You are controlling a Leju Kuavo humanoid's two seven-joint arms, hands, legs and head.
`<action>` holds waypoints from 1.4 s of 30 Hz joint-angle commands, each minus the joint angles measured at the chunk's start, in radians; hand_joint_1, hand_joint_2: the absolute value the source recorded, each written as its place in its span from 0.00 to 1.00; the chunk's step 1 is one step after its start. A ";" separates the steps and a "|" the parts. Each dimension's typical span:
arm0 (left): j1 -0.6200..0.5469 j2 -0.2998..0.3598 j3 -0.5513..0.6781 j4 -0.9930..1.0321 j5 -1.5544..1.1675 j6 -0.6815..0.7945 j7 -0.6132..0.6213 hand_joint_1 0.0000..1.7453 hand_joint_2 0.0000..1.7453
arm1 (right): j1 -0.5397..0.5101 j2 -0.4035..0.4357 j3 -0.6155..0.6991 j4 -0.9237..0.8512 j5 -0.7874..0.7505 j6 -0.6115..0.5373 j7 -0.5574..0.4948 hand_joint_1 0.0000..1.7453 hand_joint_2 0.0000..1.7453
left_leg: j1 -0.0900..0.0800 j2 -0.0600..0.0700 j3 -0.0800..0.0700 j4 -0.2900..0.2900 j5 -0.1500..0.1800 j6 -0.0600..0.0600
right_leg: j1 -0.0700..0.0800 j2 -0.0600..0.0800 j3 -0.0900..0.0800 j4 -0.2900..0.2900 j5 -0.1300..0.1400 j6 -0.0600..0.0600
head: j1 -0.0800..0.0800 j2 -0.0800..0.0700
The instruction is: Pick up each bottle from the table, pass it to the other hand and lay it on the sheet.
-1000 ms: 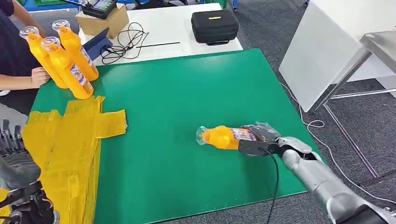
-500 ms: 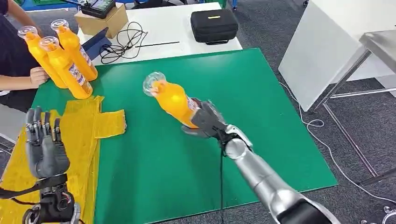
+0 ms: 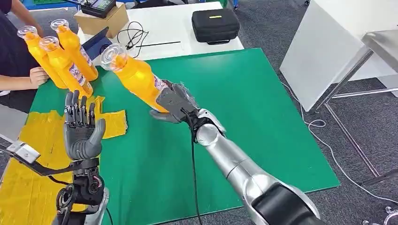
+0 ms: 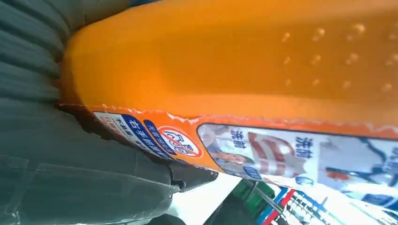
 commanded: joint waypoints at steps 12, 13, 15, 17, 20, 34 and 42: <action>-0.035 -0.045 0.032 0.020 -0.068 0.009 0.041 0.00 1.00 | -0.110 0.070 0.158 0.121 0.060 -0.049 0.127 1.00 1.00 | 0.000 0.001 0.003 0.001 -0.002 -0.001 | 0.002 0.000 0.003 0.001 -0.002 0.000 | 0.000 0.000; -0.036 -0.047 0.032 0.020 -0.070 0.007 0.044 0.00 1.00 | -0.111 0.070 0.167 0.118 0.064 -0.054 0.135 1.00 1.00 | 0.000 0.001 0.001 0.000 -0.001 -0.001 | 0.001 0.000 0.001 0.000 -0.001 0.000 | 0.000 0.000; -0.039 -0.056 0.031 0.018 -0.073 -0.001 0.054 0.00 1.00 | -0.114 0.070 0.190 0.109 0.072 -0.061 0.157 1.00 1.00 | 0.000 0.001 0.002 0.000 -0.001 -0.001 | 0.002 0.000 0.002 0.000 -0.001 0.000 | 0.000 0.000; -0.041 -0.061 0.031 0.015 -0.080 -0.006 0.066 0.00 1.00 | -0.122 0.070 0.207 0.111 0.080 -0.061 0.177 1.00 1.00 | 0.001 0.001 0.003 0.001 -0.002 -0.001 | 0.002 -0.001 0.003 0.001 -0.002 0.000 | 0.000 0.000; -0.043 -0.064 0.031 0.010 -0.080 -0.012 0.074 0.00 1.00 | -0.130 0.070 0.234 0.110 0.098 -0.059 0.191 1.00 1.00 | 0.000 0.001 0.001 0.000 -0.001 -0.001 | 0.001 -0.001 0.001 0.001 -0.001 0.000 | 0.000 0.000; -0.047 -0.081 0.036 -0.023 -0.101 -0.016 0.100 0.00 1.00 | -0.146 0.070 0.304 0.081 0.103 -0.078 0.192 1.00 1.00 | 0.001 0.000 0.002 0.001 -0.002 -0.001 | 0.002 -0.001 0.003 0.001 -0.002 0.000 | 0.000 0.000; -0.068 -0.097 0.052 -0.064 -0.021 -0.077 0.172 0.00 1.00 | -0.127 0.070 0.342 -0.006 0.212 -0.119 0.246 1.00 1.00 | 0.001 0.000 0.000 0.000 0.000 -0.001 | 0.002 -0.001 0.001 0.000 -0.001 0.000 | 0.000 0.000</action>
